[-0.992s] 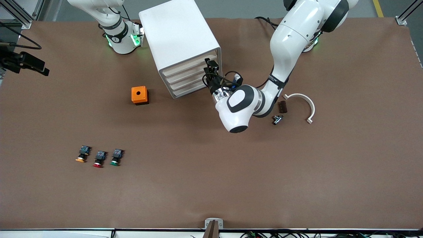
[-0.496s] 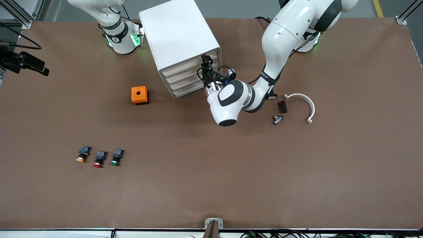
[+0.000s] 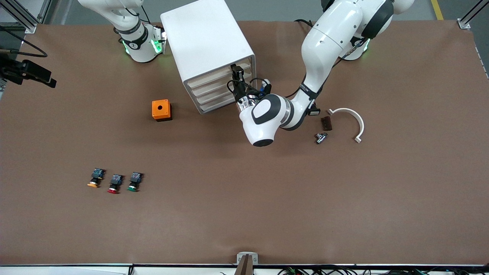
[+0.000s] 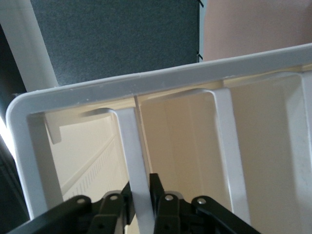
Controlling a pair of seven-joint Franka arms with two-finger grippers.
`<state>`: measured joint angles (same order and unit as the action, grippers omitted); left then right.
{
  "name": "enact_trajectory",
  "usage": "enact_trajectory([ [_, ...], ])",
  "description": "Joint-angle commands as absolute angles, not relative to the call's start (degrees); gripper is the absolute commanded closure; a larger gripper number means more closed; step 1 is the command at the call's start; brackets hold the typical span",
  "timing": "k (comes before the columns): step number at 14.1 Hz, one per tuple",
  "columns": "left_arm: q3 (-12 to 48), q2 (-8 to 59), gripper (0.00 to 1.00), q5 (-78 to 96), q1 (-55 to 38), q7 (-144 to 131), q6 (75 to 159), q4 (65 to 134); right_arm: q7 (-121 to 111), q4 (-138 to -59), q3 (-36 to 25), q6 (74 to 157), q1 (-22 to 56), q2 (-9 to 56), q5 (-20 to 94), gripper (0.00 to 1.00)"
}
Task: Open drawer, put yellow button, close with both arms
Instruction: 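Pull the drawer open with the left gripper while the right gripper reaches out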
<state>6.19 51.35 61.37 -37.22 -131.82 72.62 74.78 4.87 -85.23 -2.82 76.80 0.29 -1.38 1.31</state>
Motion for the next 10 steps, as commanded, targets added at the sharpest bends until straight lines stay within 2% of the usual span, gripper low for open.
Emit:
enact_trajectory([
  [1, 5.7, 52.3, 0.88, 63.6, -36.8, -132.7, 71.9, 73.9, 4.6, -86.6, -2.9, 76.7, 0.1, -2.8, 1.8, 0.00],
  [10, 5.5, 52.4, 0.86, 66.2, -30.9, -132.8, 72.2, 73.9, 5.1, -84.5, -3.0, 77.3, 0.1, 0.1, 0.4, 0.00],
])
